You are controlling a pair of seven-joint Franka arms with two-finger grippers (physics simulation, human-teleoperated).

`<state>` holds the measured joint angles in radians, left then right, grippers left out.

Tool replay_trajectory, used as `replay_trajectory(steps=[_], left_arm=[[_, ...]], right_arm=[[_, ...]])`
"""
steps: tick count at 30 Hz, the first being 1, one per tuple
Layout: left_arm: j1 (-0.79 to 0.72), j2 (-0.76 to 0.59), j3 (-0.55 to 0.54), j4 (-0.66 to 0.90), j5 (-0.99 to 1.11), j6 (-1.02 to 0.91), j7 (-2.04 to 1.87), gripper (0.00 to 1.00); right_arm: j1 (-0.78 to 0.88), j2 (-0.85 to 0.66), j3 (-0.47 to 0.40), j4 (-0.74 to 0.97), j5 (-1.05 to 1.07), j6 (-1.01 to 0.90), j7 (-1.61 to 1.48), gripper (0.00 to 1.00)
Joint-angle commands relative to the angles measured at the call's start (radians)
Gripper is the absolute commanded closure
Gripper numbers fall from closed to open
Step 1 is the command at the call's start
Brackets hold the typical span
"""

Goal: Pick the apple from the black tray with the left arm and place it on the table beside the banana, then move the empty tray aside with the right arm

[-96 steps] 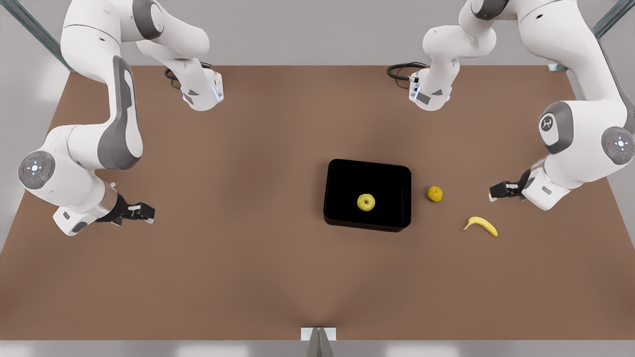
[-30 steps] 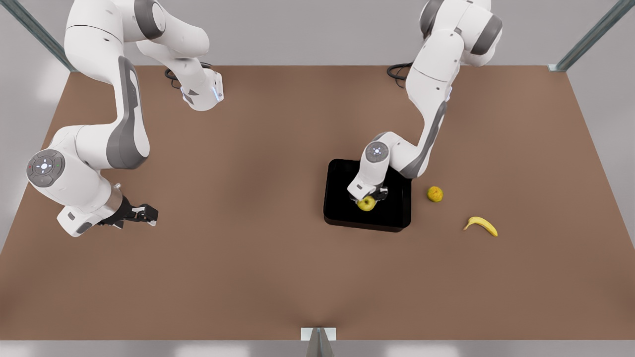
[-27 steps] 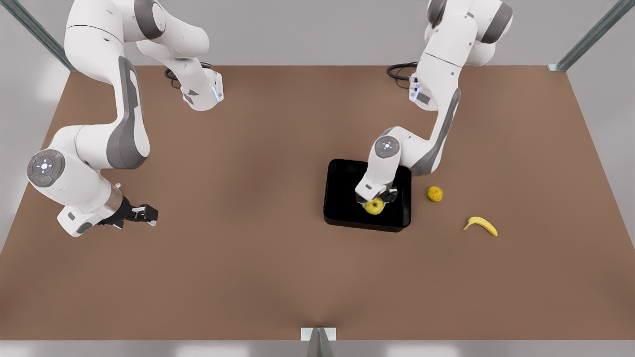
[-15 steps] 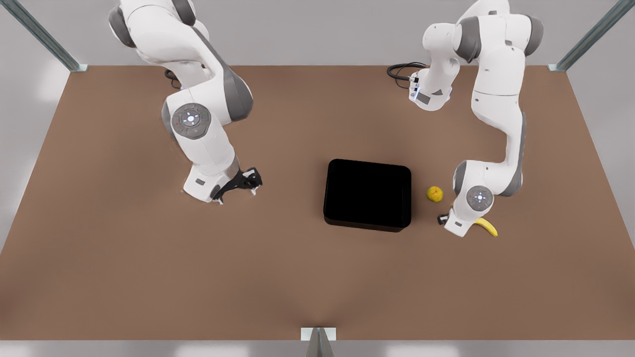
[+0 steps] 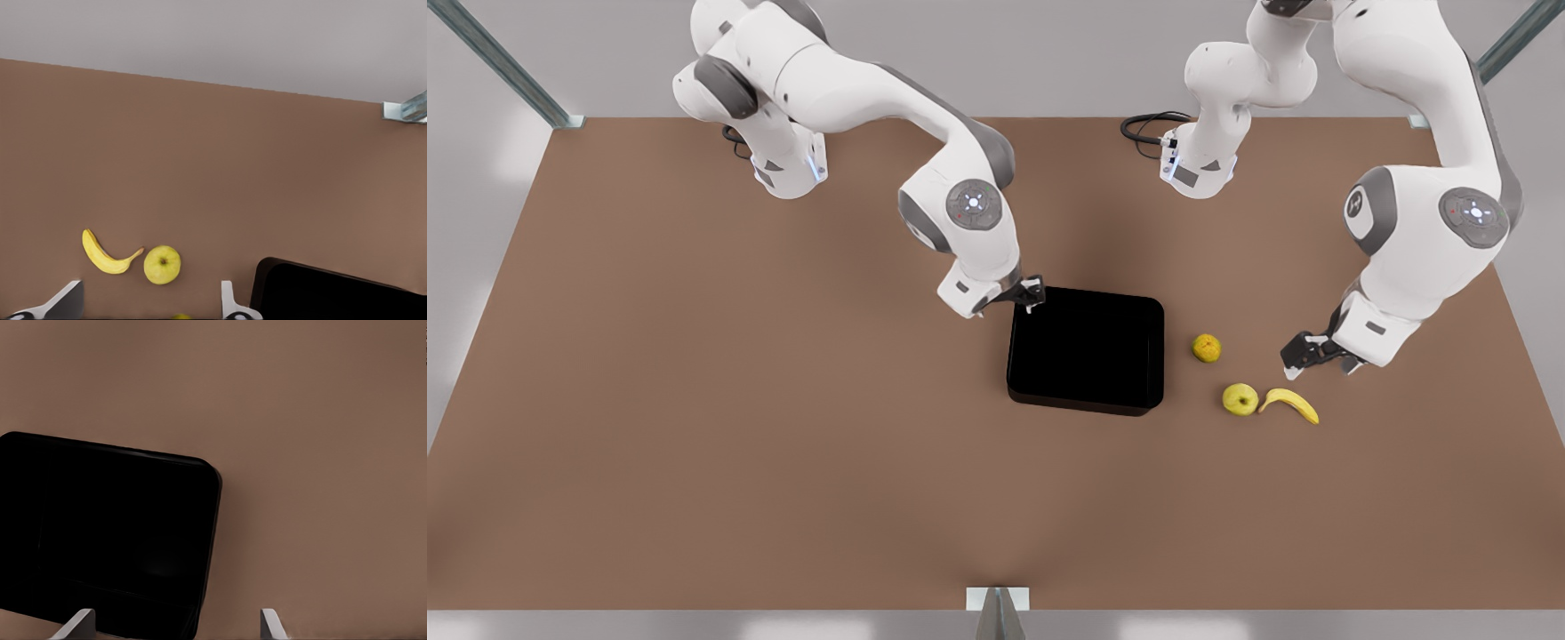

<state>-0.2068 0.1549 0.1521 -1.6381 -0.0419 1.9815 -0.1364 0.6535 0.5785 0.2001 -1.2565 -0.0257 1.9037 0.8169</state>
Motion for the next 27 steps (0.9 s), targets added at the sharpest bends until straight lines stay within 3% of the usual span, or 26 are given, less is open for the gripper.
replay_trajectory(steps=[1,4,6,27], left_arm=[[-0.019,0.012,0.004,0.021,-0.016,-0.119,0.182,0.0],[0.069,0.018,0.026,0.017,-0.027,-0.133,0.179,0.0],[0.078,0.006,0.029,0.024,-0.032,-0.196,0.155,0.0],[0.056,0.011,0.014,0.024,-0.032,-0.242,0.066,0.0]], right_arm=[[0.002,-0.061,0.001,-0.132,-0.028,0.213,0.531,0.05],[-0.003,-0.154,0.001,-0.244,-0.026,0.25,0.522,0.05],[0.0,-0.149,0.002,-0.328,-0.028,0.379,0.538,0.05],[0.025,0.089,0.015,-0.316,-0.21,0.523,0.551,0.04]])
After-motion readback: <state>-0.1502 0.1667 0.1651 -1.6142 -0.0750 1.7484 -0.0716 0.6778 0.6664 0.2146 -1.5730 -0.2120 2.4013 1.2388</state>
